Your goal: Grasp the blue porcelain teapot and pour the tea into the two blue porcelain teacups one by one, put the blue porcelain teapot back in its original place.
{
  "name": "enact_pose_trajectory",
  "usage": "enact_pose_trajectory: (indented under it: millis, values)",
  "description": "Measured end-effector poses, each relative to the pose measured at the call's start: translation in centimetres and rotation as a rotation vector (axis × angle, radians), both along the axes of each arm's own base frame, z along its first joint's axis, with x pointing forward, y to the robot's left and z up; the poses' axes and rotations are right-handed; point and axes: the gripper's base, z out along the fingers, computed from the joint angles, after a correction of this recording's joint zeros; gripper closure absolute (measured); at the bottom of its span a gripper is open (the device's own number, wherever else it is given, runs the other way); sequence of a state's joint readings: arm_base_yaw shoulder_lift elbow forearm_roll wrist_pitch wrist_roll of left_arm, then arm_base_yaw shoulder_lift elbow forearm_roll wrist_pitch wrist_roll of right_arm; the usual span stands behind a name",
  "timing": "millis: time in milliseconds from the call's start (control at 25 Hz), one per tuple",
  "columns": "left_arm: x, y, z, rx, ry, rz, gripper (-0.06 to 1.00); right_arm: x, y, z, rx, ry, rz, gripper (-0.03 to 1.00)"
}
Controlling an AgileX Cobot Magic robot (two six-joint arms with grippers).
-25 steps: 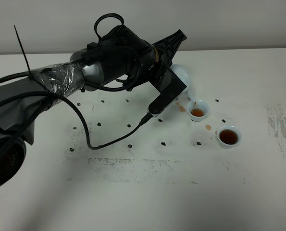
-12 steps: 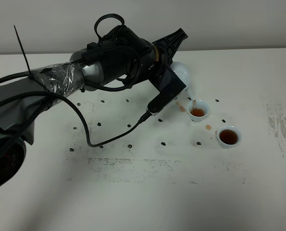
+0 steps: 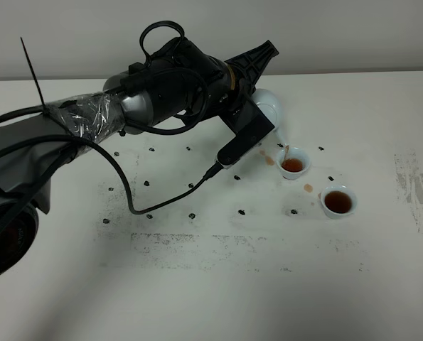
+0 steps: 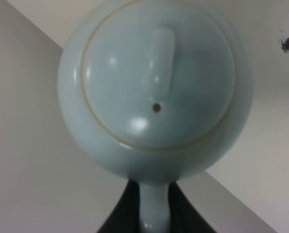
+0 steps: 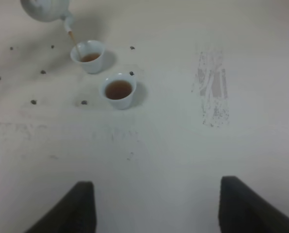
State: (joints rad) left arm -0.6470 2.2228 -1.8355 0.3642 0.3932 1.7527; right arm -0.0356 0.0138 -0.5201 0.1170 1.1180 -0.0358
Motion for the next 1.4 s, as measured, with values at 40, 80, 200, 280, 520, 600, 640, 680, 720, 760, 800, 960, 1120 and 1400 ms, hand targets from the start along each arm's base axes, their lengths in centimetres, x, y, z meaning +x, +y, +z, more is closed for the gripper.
enact_pose_trajectory:
  millis: [40,80,200,280,520,600,640,680,720,760,800,960,1120,1400]
  values:
    - [0.00,-0.01,0.01,-0.001,-0.001,0.000,0.90,0.00,0.00,0.00,0.000,0.000,0.000,0.44]
    - [0.01,-0.01,0.01,-0.001,-0.002,-0.001,0.90,0.00,0.00,0.00,0.000,0.000,0.000,0.44]
    - [0.03,-0.02,0.04,0.001,-0.007,-0.004,0.90,0.00,0.00,0.00,0.000,0.000,0.000,0.44]
    - [0.04,-0.02,0.05,0.009,-0.012,-0.013,0.90,0.00,0.00,0.00,0.000,0.000,0.000,0.44]
    - [0.05,-0.04,0.07,0.016,-0.018,-0.023,0.90,0.00,0.00,0.00,0.000,0.000,0.000,0.44]
    - [0.05,-0.04,0.07,0.017,-0.018,-0.024,0.90,0.00,0.00,0.00,0.000,0.000,0.000,0.44]
    - [0.05,-0.04,0.07,0.017,-0.018,-0.024,0.90,0.00,0.00,0.00,0.000,0.000,0.000,0.44]
    - [0.05,-0.05,0.07,0.016,-0.018,-0.024,0.90,0.00,0.00,0.00,0.000,0.000,0.000,0.44]
    - [0.05,-0.05,0.07,0.016,-0.018,-0.024,0.90,0.00,0.00,0.00,0.000,0.000,0.000,0.44]
    - [0.06,-0.05,0.08,0.015,-0.019,-0.024,0.90,0.00,0.00,0.00,0.000,0.000,0.000,0.44]
    - [0.06,-0.06,0.08,0.015,-0.020,-0.025,0.90,0.00,0.00,0.00,0.000,0.000,0.000,0.44]
    - [0.06,-0.06,0.09,0.014,-0.021,-0.025,0.90,0.00,0.00,0.00,0.000,0.000,0.000,0.44]
    - [0.09,-0.11,0.13,0.009,-0.026,-0.028,0.90,0.00,0.00,0.00,0.000,0.000,0.000,0.44]
    - [0.11,-0.15,0.18,0.005,-0.031,-0.030,0.90,0.00,0.00,0.00,0.000,0.000,0.000,0.44]
